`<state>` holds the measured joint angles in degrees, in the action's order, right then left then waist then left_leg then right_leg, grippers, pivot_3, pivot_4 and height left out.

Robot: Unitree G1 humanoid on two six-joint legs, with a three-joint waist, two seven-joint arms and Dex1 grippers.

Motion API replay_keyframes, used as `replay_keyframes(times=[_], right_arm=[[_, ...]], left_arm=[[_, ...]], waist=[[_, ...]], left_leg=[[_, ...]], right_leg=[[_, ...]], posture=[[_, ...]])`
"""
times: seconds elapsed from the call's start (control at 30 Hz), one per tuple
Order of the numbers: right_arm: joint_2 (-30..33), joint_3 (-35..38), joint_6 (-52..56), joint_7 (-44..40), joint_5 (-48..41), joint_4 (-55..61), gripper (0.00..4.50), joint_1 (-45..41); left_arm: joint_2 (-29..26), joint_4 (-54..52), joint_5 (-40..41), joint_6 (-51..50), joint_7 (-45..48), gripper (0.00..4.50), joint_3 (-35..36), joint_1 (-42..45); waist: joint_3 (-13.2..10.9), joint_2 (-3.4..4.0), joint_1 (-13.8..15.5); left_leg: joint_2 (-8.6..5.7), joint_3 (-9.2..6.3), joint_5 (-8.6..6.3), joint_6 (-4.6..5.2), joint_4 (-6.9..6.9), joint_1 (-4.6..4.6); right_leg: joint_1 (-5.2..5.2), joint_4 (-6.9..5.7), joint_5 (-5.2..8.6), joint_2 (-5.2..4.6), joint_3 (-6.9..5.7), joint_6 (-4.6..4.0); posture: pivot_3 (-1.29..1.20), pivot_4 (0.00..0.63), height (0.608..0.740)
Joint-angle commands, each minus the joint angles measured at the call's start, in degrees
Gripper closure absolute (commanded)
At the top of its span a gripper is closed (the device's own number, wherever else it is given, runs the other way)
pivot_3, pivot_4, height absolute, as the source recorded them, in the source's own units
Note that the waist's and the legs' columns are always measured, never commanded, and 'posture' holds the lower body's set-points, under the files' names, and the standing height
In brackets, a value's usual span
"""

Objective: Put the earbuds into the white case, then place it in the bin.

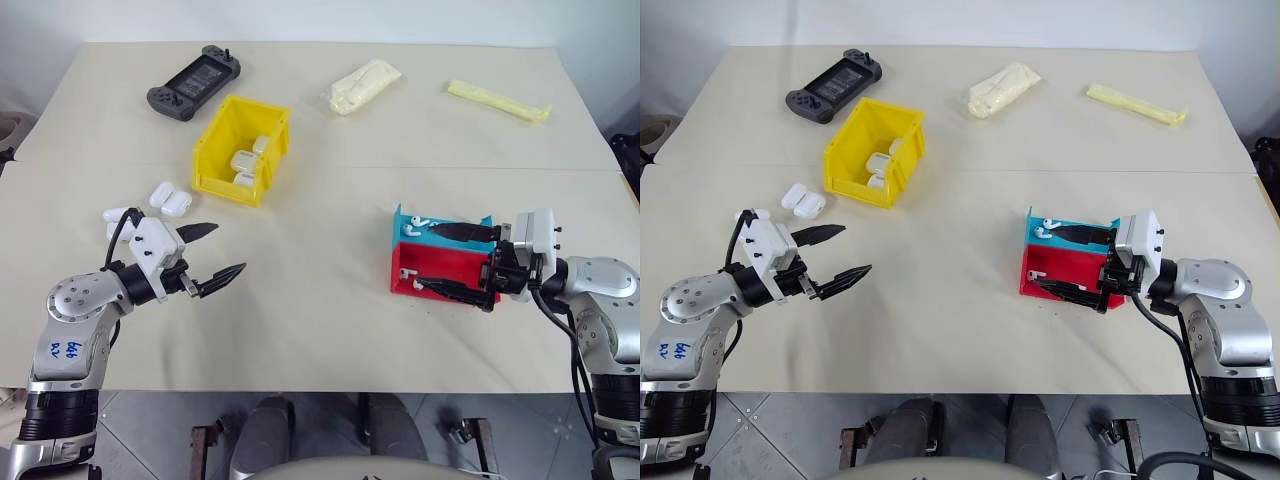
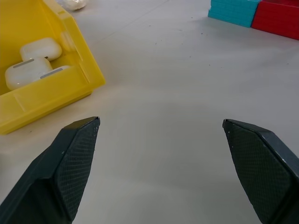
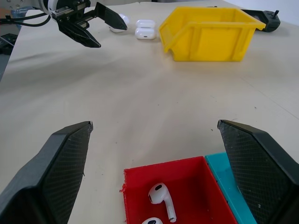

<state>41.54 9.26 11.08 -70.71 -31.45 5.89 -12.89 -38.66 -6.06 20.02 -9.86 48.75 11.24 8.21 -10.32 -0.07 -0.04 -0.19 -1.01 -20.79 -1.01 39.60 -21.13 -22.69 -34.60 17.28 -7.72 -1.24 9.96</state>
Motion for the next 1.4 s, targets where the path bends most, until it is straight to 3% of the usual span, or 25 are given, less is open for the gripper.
replay_keyframes(times=[0.03, 0.23, 0.5, 0.63, 0.8, 0.93, 1.1, 1.23, 1.4], right_arm=[[0.00, 0.22, -1.43, -0.46, -0.08, 0.37, 0.00, -0.68], [-1.21, -1.45, -1.89, -0.94, -0.02, 0.14, 0.00, -1.68], [-7.51, -6.44, -1.20, 0.85, -1.86, 4.56, 0.00, -6.10], [-12.18, -8.50, -2.17, 3.22, -1.82, 6.37, 0.00, -8.79], [-13.59, -8.55, -2.25, 3.39, -2.01, 6.30, 0.00, -10.13], [-12.73, -8.18, -2.48, 2.38, -1.86, 5.93, 0.00, -9.83], [-10.94, -7.72, -1.41, 1.72, -1.97, 6.50, 0.00, -8.40], [-9.50, -8.06, -0.12, 0.60, -2.54, 6.16, 0.00, -8.48], [-9.98, -8.41, -0.39, 1.16, -2.17, 6.51, 0.00, -8.59]], left_arm=[[0.07, -1.23, 0.28, 1.81, -0.29, 0.02, 1.09, -0.01], [1.87, -4.00, 3.47, -0.43, -3.31, 0.02, 4.93, -3.90], [11.40, -10.36, 2.20, -3.35, -22.44, 0.02, 18.84, -18.26], [17.19, -15.15, 3.10, -11.91, -34.73, 0.02, 25.50, -24.34], [19.21, -20.33, 5.86, -20.46, -39.85, 0.02, 28.07, -27.14], [15.62, -22.40, 9.24, -27.02, -39.54, 0.02, 28.08, -24.34], [4.33, -20.19, 9.77, -36.69, -37.00, 0.02, 25.58, -17.32], [-10.31, -7.73, 7.79, -60.85, -39.98, 0.02, 18.04, 1.73], [-12.50, 4.11, 5.74, -69.21, -40.35, 0.02, 13.40, 16.39]], waist=[[0.00, 0.00, 0.00], [0.00, 0.00, -0.11], [0.00, 0.00, -0.30], [0.02, -0.05, 0.17], [0.06, -0.11, 0.52], [0.06, -0.11, 0.58], [0.07, -0.10, 0.31], [0.03, -0.16, 0.07], [0.05, -0.20, -0.87]], left_leg=[[0.00, 0.00, 0.00, 0.00, 0.00, 0.00], [0.01, 0.00, 0.00, 0.00, -0.01, 0.01], [0.07, -0.02, -0.03, -0.06, -0.01, 0.04], [0.06, -0.07, -0.04, -0.07, 0.03, 0.02], [0.00, -0.14, -0.06, -0.06, 0.03, 0.00], [0.01, -0.14, -0.06, -0.07, 0.03, 0.03], [0.03, -0.12, -0.07, -0.10, 0.03, 0.03], [0.01, -0.13, -0.06, -0.13, -0.03, 0.01], [-0.02, -0.03, -0.08, -0.09, -0.19, 0.17]], right_leg=[[0.00, 0.00, 0.00, 0.00, 0.00, 0.00], [-0.01, 0.00, 0.00, 0.00, 0.00, 0.00], [-0.03, -0.01, 0.01, 0.00, 0.03, -0.01], [-0.02, -0.03, 0.00, -0.03, 0.02, -0.03], [-0.01, -0.03, 0.00, -0.08, 0.00, -0.05], [-0.01, -0.06, 0.02, -0.07, 0.00, -0.08], [-0.04, -0.14, 0.04, -0.01, 0.00, -0.15], [-0.14, -0.19, 0.06, 0.06, -0.03, -0.18], [-0.35, -0.46, 0.07, 0.00, 0.00, -0.20]], posture=[[0.00, 0.150, 0.740], [0.00, 0.150, 0.740], [0.00, 0.150, 0.740], [0.00, 0.150, 0.740], [0.00, 0.150, 0.740], [0.00, 0.150, 0.740], [0.00, 0.150, 0.740], [0.00, 0.150, 0.740], [0.00, 0.150, 0.740]])
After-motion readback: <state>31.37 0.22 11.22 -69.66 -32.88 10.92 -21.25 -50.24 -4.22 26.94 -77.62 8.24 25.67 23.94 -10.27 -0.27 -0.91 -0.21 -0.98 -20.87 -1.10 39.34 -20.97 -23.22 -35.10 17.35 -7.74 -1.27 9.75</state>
